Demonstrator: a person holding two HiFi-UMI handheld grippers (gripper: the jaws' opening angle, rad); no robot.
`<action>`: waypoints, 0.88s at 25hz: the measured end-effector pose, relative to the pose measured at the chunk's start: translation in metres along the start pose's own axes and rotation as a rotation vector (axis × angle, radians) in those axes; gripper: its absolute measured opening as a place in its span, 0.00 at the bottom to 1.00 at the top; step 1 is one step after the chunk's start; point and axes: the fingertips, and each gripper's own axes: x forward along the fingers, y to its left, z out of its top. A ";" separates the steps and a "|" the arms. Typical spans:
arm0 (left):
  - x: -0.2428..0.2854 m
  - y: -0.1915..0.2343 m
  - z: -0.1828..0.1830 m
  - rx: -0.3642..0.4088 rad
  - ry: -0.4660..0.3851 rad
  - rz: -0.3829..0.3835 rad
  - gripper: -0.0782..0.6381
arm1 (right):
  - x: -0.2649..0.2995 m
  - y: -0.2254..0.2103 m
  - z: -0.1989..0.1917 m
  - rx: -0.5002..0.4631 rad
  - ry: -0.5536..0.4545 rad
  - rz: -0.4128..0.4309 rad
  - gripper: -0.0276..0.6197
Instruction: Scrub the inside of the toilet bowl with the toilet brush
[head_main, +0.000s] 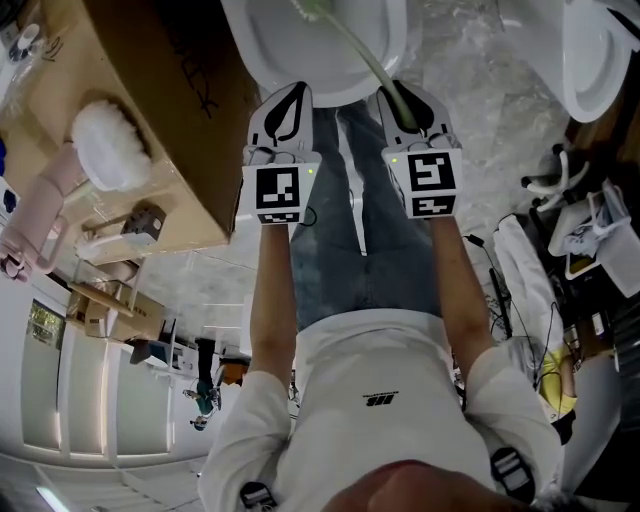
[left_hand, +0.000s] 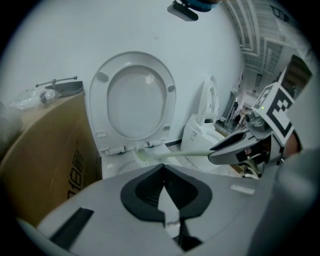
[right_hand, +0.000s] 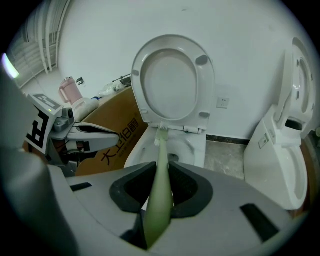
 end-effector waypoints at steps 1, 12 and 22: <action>0.002 0.001 -0.005 -0.004 0.008 -0.003 0.12 | 0.005 0.001 -0.003 0.001 0.011 0.002 0.15; 0.024 0.014 -0.039 -0.022 0.077 -0.045 0.12 | 0.064 0.005 -0.039 0.033 0.150 0.014 0.15; 0.029 0.023 -0.051 -0.028 0.102 -0.065 0.12 | 0.100 0.020 -0.066 0.043 0.237 0.040 0.15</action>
